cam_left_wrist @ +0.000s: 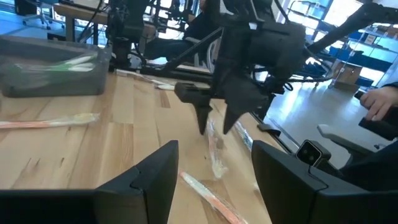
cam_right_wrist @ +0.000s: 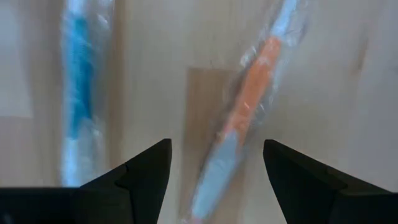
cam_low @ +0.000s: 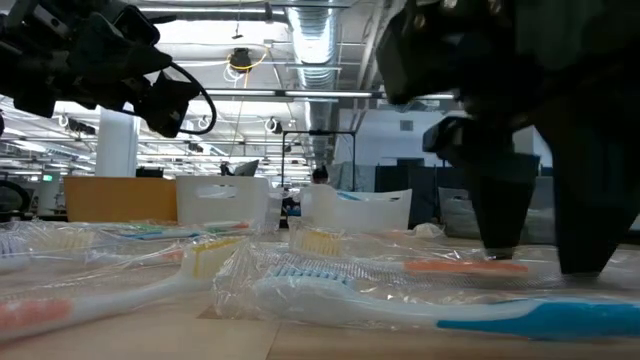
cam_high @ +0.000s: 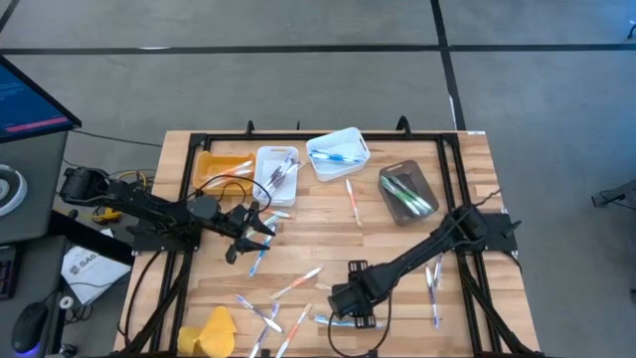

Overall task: Pick & Place Toothbrushes
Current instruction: Put the orange toothbrush into the yellow bin

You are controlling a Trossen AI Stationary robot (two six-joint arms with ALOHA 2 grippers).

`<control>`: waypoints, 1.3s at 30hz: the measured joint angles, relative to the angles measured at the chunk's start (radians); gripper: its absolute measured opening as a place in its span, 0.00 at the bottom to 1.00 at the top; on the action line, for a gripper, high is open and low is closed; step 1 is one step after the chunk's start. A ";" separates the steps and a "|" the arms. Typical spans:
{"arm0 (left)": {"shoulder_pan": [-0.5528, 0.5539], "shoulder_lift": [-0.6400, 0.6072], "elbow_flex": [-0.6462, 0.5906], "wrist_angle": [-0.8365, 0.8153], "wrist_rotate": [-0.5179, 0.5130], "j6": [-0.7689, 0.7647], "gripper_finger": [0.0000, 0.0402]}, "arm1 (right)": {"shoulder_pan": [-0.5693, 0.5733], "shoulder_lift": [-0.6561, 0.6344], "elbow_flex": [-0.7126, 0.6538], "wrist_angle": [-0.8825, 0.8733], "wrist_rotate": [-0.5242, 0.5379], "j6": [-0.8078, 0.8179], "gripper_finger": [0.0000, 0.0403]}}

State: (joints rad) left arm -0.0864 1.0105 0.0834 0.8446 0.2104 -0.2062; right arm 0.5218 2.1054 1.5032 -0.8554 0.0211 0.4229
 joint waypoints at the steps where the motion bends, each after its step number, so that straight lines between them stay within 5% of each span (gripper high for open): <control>1: 0.000 0.000 0.000 0.000 0.000 0.000 0.49 | -0.001 0.010 0.000 0.004 -0.005 -0.008 0.62; 10: 0.000 0.007 -0.001 -0.014 0.000 0.000 0.49 | -0.021 0.036 0.004 0.021 -0.027 -0.037 0.56; 23: 0.000 0.007 -0.001 -0.014 0.000 0.000 0.49 | -0.064 0.034 -0.032 0.027 -0.049 -0.041 0.05; 31: 0.000 0.007 -0.001 -0.014 0.001 0.000 0.49 | -0.079 0.034 -0.034 0.030 -0.065 -0.057 0.12; 39: 0.000 0.007 -0.001 -0.014 0.001 0.000 0.49 | -0.085 0.029 -0.035 0.027 -0.057 -0.078 0.04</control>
State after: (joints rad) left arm -0.0868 1.0176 0.0822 0.8310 0.2111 -0.2066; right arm 0.4368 2.1345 1.4677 -0.8286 -0.0357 0.3454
